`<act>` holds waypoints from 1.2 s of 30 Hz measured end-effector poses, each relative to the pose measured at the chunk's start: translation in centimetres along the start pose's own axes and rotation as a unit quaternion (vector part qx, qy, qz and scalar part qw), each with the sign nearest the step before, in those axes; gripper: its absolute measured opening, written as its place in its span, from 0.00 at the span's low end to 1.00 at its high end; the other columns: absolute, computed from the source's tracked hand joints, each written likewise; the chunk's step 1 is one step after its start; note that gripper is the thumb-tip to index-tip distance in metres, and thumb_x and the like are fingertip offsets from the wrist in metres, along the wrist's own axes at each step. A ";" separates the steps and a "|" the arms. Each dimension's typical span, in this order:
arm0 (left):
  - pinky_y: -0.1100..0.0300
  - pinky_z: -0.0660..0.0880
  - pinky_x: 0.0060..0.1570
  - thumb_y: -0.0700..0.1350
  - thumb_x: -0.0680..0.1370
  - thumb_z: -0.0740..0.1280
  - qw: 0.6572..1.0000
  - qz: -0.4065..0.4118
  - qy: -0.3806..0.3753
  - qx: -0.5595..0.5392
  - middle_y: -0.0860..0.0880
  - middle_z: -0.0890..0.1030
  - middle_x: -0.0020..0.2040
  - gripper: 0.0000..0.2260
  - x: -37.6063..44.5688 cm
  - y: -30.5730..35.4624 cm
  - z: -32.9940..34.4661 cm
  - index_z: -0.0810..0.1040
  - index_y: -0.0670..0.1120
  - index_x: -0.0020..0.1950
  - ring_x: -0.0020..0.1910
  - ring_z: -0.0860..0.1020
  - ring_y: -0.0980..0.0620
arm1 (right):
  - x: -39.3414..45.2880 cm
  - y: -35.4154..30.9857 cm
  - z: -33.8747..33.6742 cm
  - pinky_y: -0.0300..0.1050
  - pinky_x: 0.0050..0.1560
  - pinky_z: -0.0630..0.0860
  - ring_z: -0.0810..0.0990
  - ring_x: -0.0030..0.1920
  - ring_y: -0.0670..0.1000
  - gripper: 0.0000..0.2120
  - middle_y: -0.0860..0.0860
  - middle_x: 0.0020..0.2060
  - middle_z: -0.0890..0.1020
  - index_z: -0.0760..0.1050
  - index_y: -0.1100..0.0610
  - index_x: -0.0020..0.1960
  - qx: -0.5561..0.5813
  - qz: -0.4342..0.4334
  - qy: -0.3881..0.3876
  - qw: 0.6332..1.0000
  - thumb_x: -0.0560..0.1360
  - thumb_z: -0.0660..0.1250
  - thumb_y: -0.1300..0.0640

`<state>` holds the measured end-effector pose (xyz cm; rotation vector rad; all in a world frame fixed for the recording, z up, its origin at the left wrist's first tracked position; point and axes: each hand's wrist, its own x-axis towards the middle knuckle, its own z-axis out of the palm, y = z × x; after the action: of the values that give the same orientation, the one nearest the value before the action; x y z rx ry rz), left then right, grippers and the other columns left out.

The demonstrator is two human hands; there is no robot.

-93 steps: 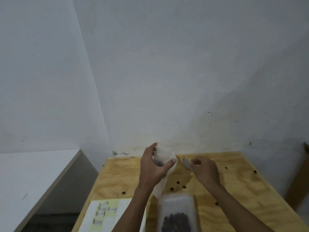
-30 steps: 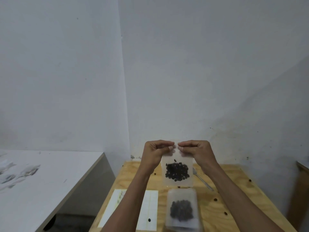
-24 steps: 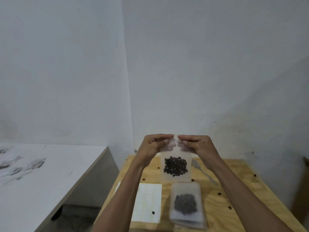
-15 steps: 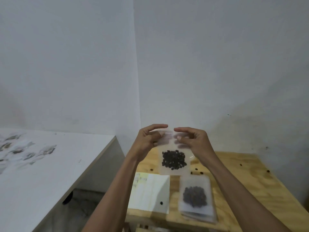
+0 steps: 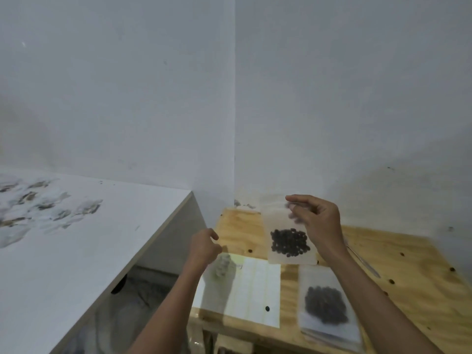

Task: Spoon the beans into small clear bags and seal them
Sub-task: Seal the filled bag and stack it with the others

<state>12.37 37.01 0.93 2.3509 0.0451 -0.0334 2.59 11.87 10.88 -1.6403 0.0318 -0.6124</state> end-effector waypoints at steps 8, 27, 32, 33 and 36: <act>0.53 0.81 0.47 0.39 0.74 0.74 0.999 -0.043 0.004 -0.002 0.43 0.81 0.52 0.16 0.8 -0.2 2.1 0.79 0.41 0.61 0.47 0.83 0.45 | 0.5 1.5 -0.5 0.44 0.40 0.83 0.84 0.36 0.50 0.11 0.53 0.39 0.88 0.87 0.55 0.48 -0.007 0.017 0.019 1.000 0.76 0.71 0.69; 0.54 0.78 0.42 0.40 0.76 0.65 0.996 -0.079 0.018 0.027 0.46 0.82 0.49 0.03 0.6 0.4 3.1 0.74 0.47 0.48 0.45 0.81 0.47 | 0.2 2.5 -1.8 0.44 0.38 0.83 0.84 0.35 0.50 0.09 0.51 0.39 0.88 0.87 0.55 0.48 -0.019 0.021 0.012 1.000 0.76 0.72 0.67; 0.54 0.80 0.44 0.43 0.76 0.72 0.995 -0.064 0.037 -0.064 0.46 0.83 0.50 0.11 0.5 0.1 2.9 0.77 0.49 0.56 0.43 0.83 0.50 | 0.0 2.5 -2.3 0.44 0.39 0.83 0.84 0.36 0.50 0.09 0.50 0.39 0.88 0.87 0.54 0.49 -0.016 0.023 0.016 0.999 0.76 0.72 0.66; 0.53 0.80 0.43 0.41 0.75 0.74 0.993 -0.057 0.037 -0.098 0.45 0.84 0.47 0.13 0.2 0.5 2.6 0.77 0.47 0.57 0.41 0.82 0.50 | 0.0 2.4 -2.4 0.43 0.39 0.83 0.84 0.36 0.50 0.09 0.50 0.38 0.88 0.87 0.54 0.49 -0.017 0.022 0.018 0.999 0.76 0.73 0.66; 0.54 0.77 0.42 0.35 0.73 0.75 0.970 -0.002 0.012 -0.245 0.39 0.85 0.45 0.16 -1.4 3.1 1.0 0.78 0.43 0.59 0.40 0.82 0.50 | 0.0 2.3 -2.5 0.41 0.38 0.83 0.84 0.36 0.48 0.09 0.47 0.38 0.87 0.87 0.54 0.49 -0.024 0.020 0.026 0.999 0.77 0.72 0.66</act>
<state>11.04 34.11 2.51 1.8572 0.0618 0.0048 2.33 9.13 8.79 -1.6660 0.1172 -0.6268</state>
